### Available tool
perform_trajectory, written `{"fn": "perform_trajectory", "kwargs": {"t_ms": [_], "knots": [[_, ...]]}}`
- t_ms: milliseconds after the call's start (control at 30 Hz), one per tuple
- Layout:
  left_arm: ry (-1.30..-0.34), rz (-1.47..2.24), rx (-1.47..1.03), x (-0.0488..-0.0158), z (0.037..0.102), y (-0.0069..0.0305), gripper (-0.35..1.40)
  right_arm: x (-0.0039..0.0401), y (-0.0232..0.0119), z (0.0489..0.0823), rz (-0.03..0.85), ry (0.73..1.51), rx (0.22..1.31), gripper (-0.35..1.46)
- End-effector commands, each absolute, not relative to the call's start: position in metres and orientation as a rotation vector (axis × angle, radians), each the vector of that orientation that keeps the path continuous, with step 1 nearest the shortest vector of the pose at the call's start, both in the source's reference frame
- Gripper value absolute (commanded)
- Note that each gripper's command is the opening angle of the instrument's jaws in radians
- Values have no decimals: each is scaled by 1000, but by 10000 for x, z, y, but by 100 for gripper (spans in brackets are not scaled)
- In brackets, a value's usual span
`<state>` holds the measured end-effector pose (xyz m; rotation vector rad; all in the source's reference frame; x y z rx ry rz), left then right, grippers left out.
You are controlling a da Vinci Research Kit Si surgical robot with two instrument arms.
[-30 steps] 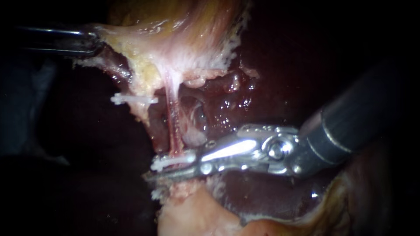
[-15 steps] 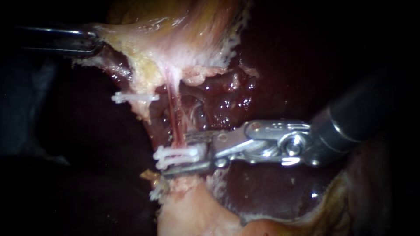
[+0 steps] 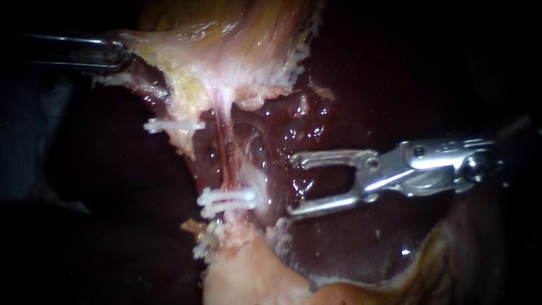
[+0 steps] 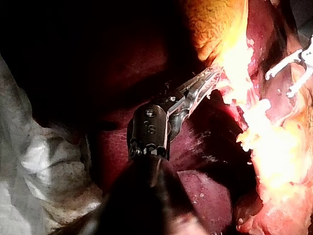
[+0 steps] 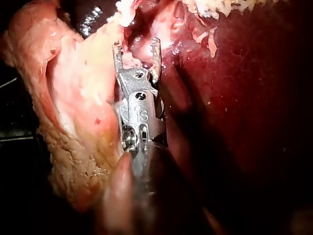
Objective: Going back second clip right tube
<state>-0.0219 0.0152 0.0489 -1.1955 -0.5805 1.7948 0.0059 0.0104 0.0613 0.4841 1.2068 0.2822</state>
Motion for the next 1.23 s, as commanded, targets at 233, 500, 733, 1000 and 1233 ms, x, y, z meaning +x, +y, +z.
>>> {"fn": "perform_trajectory", "kwargs": {"t_ms": [233,500,733,1000,1233], "knots": [[-574,1795,-1195,-225,492,149,-35,43,105,610,259,1212,476,50],[-562,1797,-1197,-242,508,143,-35,43,105,610,254,1214,473,50],[-565,1802,-1202,-258,523,140,-35,43,106,610,250,1214,469,50],[-571,1818,-1201,-268,531,136,-35,42,107,609,246,1215,467,50],[-572,1818,-1202,-267,531,136,-35,42,108,608,241,1217,463,50]]}}
